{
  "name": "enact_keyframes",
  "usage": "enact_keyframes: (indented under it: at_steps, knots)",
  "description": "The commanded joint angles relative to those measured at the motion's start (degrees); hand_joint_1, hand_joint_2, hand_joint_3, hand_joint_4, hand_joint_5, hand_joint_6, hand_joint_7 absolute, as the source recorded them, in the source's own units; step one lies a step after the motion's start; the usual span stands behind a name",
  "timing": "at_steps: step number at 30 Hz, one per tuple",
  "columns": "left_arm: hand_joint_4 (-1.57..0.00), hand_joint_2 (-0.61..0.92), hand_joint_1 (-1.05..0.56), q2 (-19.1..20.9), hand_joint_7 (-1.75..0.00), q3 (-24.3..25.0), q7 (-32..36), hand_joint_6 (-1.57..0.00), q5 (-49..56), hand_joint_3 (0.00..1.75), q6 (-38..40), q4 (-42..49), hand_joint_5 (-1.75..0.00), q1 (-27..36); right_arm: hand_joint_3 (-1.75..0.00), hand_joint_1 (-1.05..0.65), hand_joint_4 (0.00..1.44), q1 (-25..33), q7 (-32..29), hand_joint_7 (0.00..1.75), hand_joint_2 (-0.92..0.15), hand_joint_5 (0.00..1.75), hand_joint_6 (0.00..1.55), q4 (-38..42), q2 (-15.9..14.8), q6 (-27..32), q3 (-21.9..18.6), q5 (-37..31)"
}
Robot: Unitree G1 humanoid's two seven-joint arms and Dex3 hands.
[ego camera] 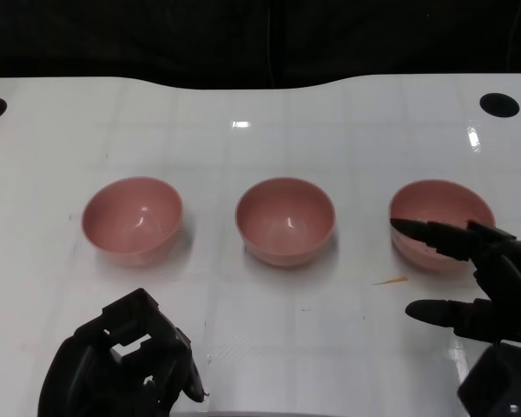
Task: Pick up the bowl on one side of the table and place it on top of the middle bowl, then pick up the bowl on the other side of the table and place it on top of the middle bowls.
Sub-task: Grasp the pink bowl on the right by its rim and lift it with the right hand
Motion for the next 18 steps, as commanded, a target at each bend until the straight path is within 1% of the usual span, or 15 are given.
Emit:
enact_keyframes:
  at_steps: [1, 8, 13, 16, 18]
  knots:
    - [-0.92, 0.51, -0.17, 0.19, -1.41, 0.32, 0.31, -0.87, 0.07, 1.11, -0.12, -0.36, -1.54, 0.01, 0.0, -0.61, 0.18, -1.98, -1.42, 0.0, -0.85, 0.54, 0.33, -1.18, -1.46, 3.26, 1.25, -4.6]
    - [-0.92, 0.51, -0.17, 0.48, -1.41, 0.44, 0.2, -0.87, 0.14, 1.11, -0.01, -0.75, -1.54, 0.35, 0.0, -0.59, 0.12, -5.94, -3.21, 0.0, -0.84, 0.51, 0.3, 1.48, -2.26, 8.99, 5.18, -13.35]
    - [-0.92, 0.51, -0.17, 0.35, -1.4, 0.3, 0.55, -0.88, 0.13, 1.09, 0.41, -1.3, -1.54, 0.66, 0.0, -0.54, 0.12, -9.74, -4.14, 0.01, -0.83, 0.52, 0.32, 6.15, -3.14, 11.29, 7.58, -16.27]
    - [-0.93, 0.51, -0.17, 0.31, -1.4, 0.26, 0.74, -0.89, -0.07, 1.08, 0.94, -1.55, -1.54, 0.68, 0.0, -0.53, 0.14, -12.5, -4.22, 0.02, -0.84, 0.51, 0.34, 10.23, -3.26, 13.57, 9.23, -18.05]
    - [-0.93, 0.52, -0.18, 0.24, -1.39, 0.35, 0.6, -0.89, -0.17, 1.05, 0.92, -1.46, -1.53, 0.64, 0.0, -0.52, 0.16, -14.28, -4.84, 0.02, -0.84, 0.48, 0.34, 13.34, -3.4, 14.3, 10.23, -18.54]
